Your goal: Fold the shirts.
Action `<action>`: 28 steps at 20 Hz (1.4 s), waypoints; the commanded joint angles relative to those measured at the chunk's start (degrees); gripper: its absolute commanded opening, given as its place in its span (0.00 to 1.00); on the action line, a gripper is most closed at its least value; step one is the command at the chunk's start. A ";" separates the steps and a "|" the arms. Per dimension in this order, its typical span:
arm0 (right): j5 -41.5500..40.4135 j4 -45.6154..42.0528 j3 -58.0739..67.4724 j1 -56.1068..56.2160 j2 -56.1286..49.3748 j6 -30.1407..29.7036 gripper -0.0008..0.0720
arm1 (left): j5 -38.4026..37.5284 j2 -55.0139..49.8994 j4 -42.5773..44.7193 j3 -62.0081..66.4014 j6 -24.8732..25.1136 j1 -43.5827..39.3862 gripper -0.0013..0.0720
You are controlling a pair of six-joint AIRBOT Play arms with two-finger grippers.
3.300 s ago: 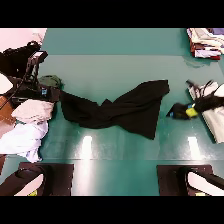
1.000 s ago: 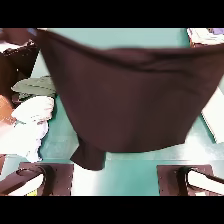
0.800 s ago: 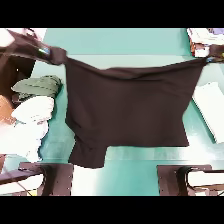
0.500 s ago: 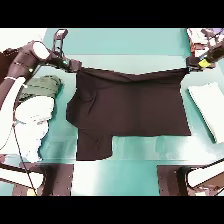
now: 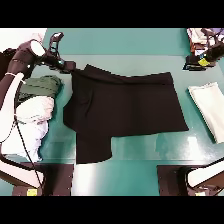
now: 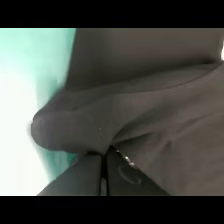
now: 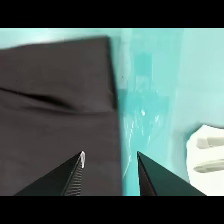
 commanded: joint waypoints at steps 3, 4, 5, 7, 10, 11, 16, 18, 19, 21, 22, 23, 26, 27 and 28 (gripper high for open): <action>1.86 0.04 0.22 0.87 3.15 0.02 0.54 | 1.09 -0.17 -0.61 1.25 -0.92 1.60 0.08; 2.78 0.07 0.22 0.87 3.19 0.02 0.55 | 2.16 -0.17 -0.94 1.25 -1.01 1.62 0.09; 3.87 0.20 0.22 0.87 3.15 0.02 0.55 | 2.34 -0.17 -1.66 1.25 -1.14 1.62 0.09; 4.90 1.09 0.22 0.85 3.13 0.02 0.54 | 2.05 -0.17 -2.86 1.25 -1.11 1.62 0.09; 5.22 1.53 0.22 0.83 3.13 0.02 0.54 | 5.84 -0.17 -2.67 1.27 -0.46 1.77 0.09; 5.20 1.53 0.22 0.83 3.13 0.02 0.54 | 6.73 -0.17 -2.75 1.25 -1.75 1.79 0.09; 5.16 1.53 0.22 0.85 3.13 0.02 0.54 | 4.52 -0.17 -3.48 1.25 -3.02 1.62 0.10; 5.09 1.53 0.22 0.85 3.10 0.02 0.54 | 4.90 -0.17 -3.28 1.25 -0.92 1.62 0.09; 5.11 1.53 0.22 0.85 3.13 0.02 0.54 | 6.82 -0.17 -3.06 1.25 -0.02 1.68 0.09; 5.31 1.53 0.22 0.85 3.13 0.02 0.54 | 9.38 -0.17 -3.10 1.22 -0.50 1.66 0.10; 5.46 1.53 0.22 0.85 3.13 0.02 0.54 | 9.60 -0.17 -3.63 1.25 -0.96 1.53 0.23; 5.60 1.53 0.22 0.85 3.13 0.02 0.54 | 9.33 -0.17 -4.04 1.25 -1.88 1.53 0.98; 5.55 1.53 0.22 0.81 3.13 0.00 0.54 | 8.04 -0.24 -2.75 1.27 -2.43 1.57 1.00; 5.79 1.51 0.22 0.81 3.15 -0.02 0.54 | 6.60 -0.11 -2.56 1.31 -1.97 1.81 0.97; 6.78 1.49 0.22 0.74 3.23 -0.26 0.54 | 2.54 -0.11 -2.51 2.12 -1.97 2.49 0.77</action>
